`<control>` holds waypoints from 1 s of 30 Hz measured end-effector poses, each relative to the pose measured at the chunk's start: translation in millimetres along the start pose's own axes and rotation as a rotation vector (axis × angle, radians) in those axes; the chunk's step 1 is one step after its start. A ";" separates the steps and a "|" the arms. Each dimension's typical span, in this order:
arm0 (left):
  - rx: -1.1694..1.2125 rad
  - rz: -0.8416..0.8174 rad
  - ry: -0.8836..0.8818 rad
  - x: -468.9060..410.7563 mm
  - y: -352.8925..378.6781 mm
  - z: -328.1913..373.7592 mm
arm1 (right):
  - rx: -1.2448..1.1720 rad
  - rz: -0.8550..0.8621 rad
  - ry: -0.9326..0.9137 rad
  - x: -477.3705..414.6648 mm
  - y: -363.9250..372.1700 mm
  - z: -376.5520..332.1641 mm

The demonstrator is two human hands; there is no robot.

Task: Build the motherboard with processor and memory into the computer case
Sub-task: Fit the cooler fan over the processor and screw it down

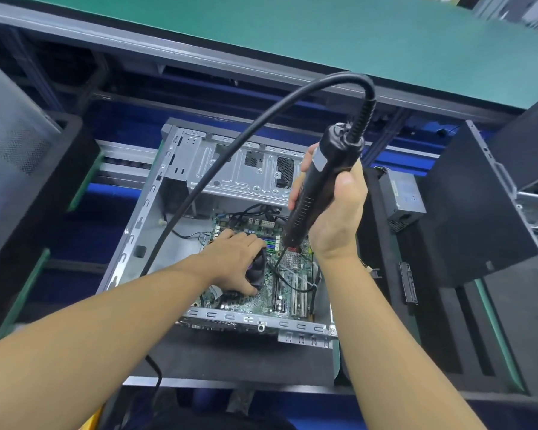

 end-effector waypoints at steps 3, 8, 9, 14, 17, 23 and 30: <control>-0.001 -0.013 -0.007 -0.1 -0.3 0.0 | 0.000 -0.027 -0.004 -1.6 4.1 1.7; -0.009 -0.021 -0.007 0.0 -0.4 0.1 | -0.009 -0.071 0.028 0.2 6.2 9.6; -0.009 -0.019 -0.008 0.0 -0.6 0.2 | 0.003 -0.073 0.013 1.0 6.8 9.1; -0.014 0.020 0.005 0.6 -3.1 1.4 | 0.051 -0.047 -0.046 1.9 10.6 6.6; -0.029 -0.014 -0.005 -1.0 0.8 0.1 | 0.047 -0.028 -0.048 -2.2 11.4 5.4; -0.026 -0.019 -0.014 -2.2 1.7 0.2 | 0.224 0.067 -0.073 -10.7 6.4 -0.6; -0.040 -0.014 -0.014 -2.7 1.3 -0.1 | 0.263 0.105 -0.050 -12.8 0.7 1.1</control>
Point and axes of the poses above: each hand's wrist, its own x-axis away from the middle knuckle, its own y-axis out of the palm, z = x × y, the point moved 8 cm from there along -x, towards the middle knuckle, and after that the axes turned 2 degrees about -x, right-handed, at the moved point
